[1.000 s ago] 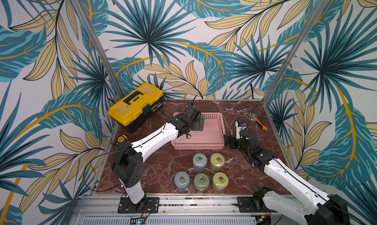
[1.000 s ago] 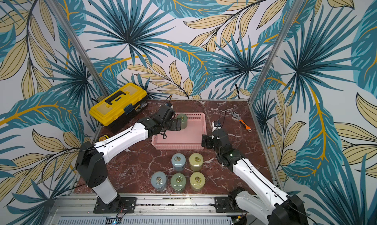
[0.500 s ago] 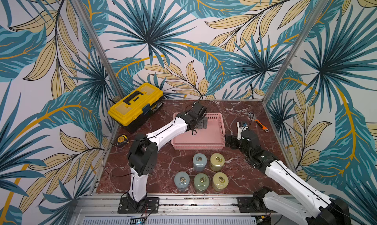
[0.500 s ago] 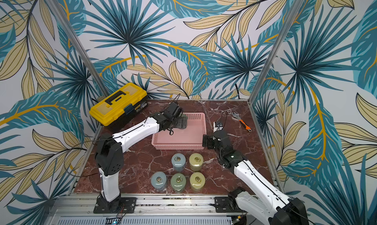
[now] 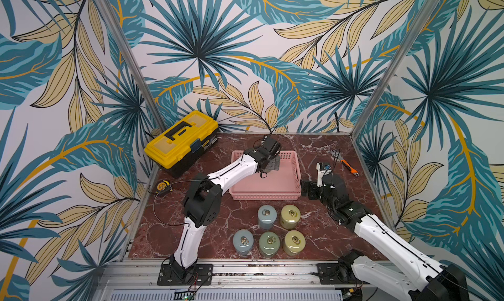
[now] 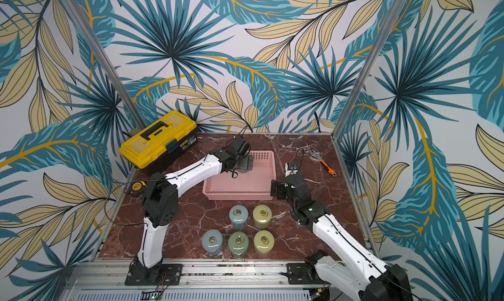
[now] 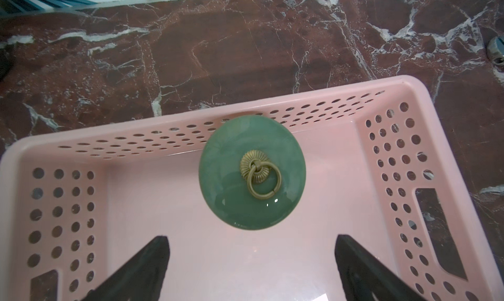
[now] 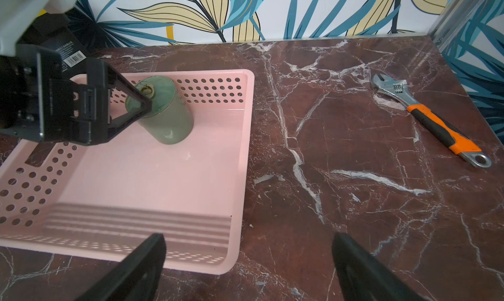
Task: Take the tea canister out of the basket
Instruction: Pick up the tea canister from the basket.
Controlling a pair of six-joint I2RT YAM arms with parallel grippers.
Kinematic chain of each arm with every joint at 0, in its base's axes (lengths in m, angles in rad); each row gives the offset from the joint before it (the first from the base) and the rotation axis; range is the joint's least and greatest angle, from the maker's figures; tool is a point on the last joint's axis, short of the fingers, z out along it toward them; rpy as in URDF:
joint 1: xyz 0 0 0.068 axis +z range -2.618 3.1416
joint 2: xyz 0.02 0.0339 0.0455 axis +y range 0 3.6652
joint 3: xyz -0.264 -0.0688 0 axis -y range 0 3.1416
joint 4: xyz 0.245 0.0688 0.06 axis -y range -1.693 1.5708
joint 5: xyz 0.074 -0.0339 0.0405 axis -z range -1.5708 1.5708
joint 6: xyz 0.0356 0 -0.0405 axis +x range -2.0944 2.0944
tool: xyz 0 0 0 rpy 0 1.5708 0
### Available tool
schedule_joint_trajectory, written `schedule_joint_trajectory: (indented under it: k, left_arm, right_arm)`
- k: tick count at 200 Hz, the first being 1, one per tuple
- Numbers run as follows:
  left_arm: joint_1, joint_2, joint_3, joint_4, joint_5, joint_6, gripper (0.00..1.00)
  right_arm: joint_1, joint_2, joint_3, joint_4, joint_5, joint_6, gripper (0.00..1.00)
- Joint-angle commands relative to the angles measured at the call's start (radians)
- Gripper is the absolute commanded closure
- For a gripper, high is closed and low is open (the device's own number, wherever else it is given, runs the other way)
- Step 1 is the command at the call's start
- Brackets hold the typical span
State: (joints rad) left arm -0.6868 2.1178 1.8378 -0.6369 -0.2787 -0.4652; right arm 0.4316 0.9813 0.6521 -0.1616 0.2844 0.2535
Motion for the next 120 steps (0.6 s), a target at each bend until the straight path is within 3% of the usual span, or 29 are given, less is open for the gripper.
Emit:
schedule_joint_trajectory:
  k: [1,120]
  left_arm:
    - [-0.002,0.020,0.070,0.003,-0.024,0.027,0.00]
    - [0.023,0.131,0.163,0.023,-0.003,0.054,0.00]
  right_arm:
    - [-0.004,0.002,-0.019,0.017,0.015,0.004,0.01]
    - [-0.004,0.020,-0.018,0.026,0.016,0.004,0.01]
